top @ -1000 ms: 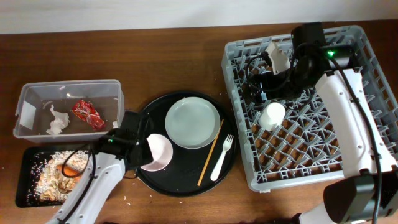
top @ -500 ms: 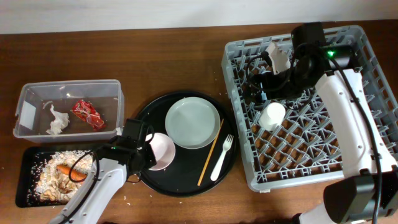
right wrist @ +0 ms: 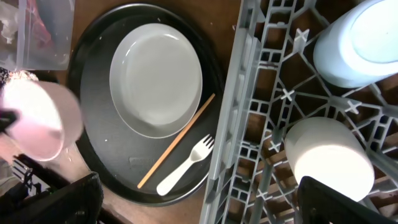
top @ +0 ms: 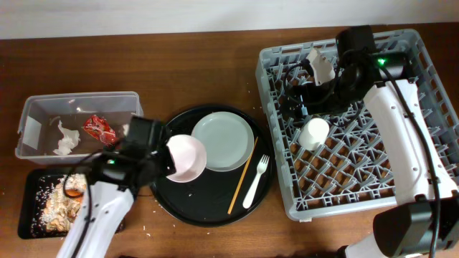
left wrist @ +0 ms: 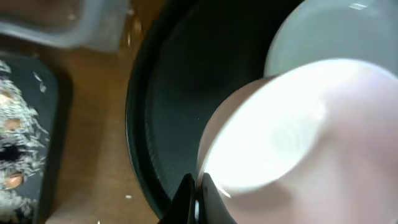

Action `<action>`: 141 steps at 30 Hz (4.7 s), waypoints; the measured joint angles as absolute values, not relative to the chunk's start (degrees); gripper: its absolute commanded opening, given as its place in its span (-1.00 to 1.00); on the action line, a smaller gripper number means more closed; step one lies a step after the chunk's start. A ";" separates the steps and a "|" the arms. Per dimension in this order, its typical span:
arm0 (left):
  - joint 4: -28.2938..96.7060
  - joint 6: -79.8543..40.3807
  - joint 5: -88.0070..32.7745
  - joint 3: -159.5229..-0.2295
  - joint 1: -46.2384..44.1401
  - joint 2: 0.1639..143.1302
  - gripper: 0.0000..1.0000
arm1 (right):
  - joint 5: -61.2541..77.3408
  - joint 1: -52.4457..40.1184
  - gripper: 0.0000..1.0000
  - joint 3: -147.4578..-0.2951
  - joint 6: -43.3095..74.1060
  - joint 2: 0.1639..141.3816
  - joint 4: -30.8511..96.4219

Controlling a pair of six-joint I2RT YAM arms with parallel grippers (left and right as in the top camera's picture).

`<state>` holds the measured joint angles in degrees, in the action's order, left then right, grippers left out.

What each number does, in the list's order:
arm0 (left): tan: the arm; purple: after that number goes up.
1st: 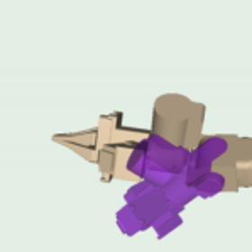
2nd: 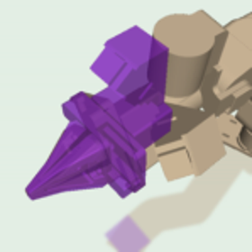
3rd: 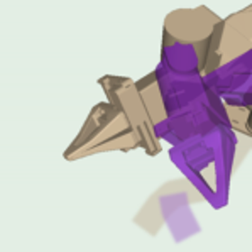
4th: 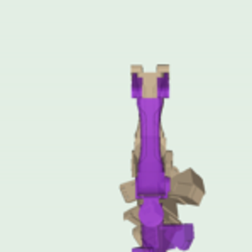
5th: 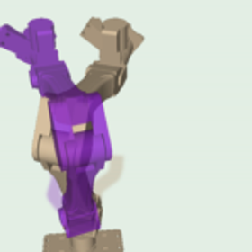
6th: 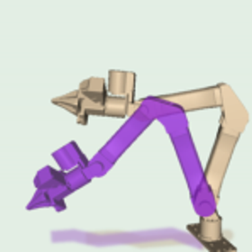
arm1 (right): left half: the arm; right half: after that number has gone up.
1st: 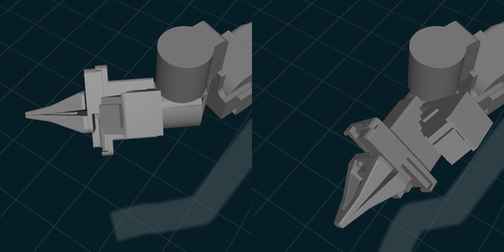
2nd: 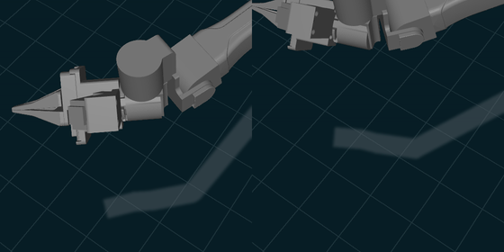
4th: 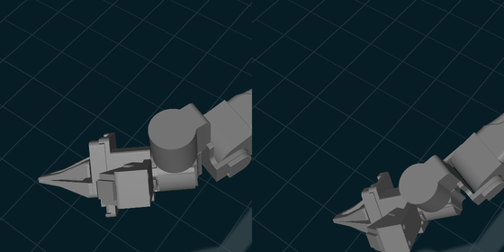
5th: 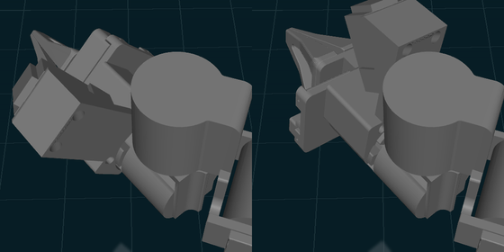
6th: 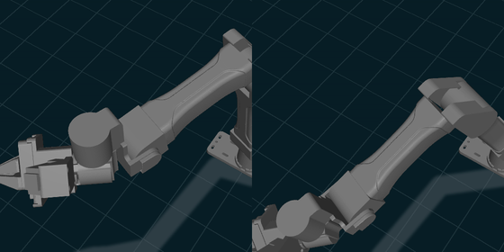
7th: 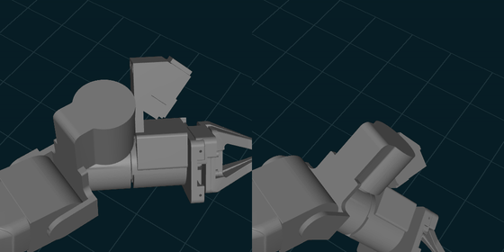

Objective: Sort waste into correct bins and load items into the dishwasher rack

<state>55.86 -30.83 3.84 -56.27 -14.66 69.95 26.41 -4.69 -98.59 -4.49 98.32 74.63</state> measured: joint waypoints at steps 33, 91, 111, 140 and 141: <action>57.89 -28.27 -4.19 -63.99 -14.66 70.08 -1.00 | 14.94 -38.54 -0.11 -98.52 11.46 98.32 65.78; 62.35 -23.40 -7.46 -74.48 -14.66 62.89 0.98 | -55.33 -6.74 -0.92 -97.17 -6.04 101.65 36.42; 62.37 -23.38 -7.49 -74.48 -14.66 62.89 0.98 | -55.99 1.89 -0.92 -97.17 -36.47 118.93 22.04; 62.43 -23.40 -7.46 -74.50 -14.66 62.89 0.98 | -26.61 -7.99 -0.02 -97.17 -12.16 94.41 40.42; 62.37 -23.38 -7.46 -74.50 -14.66 62.89 0.98 | -25.19 -6.70 -0.10 -97.19 -10.83 93.14 41.04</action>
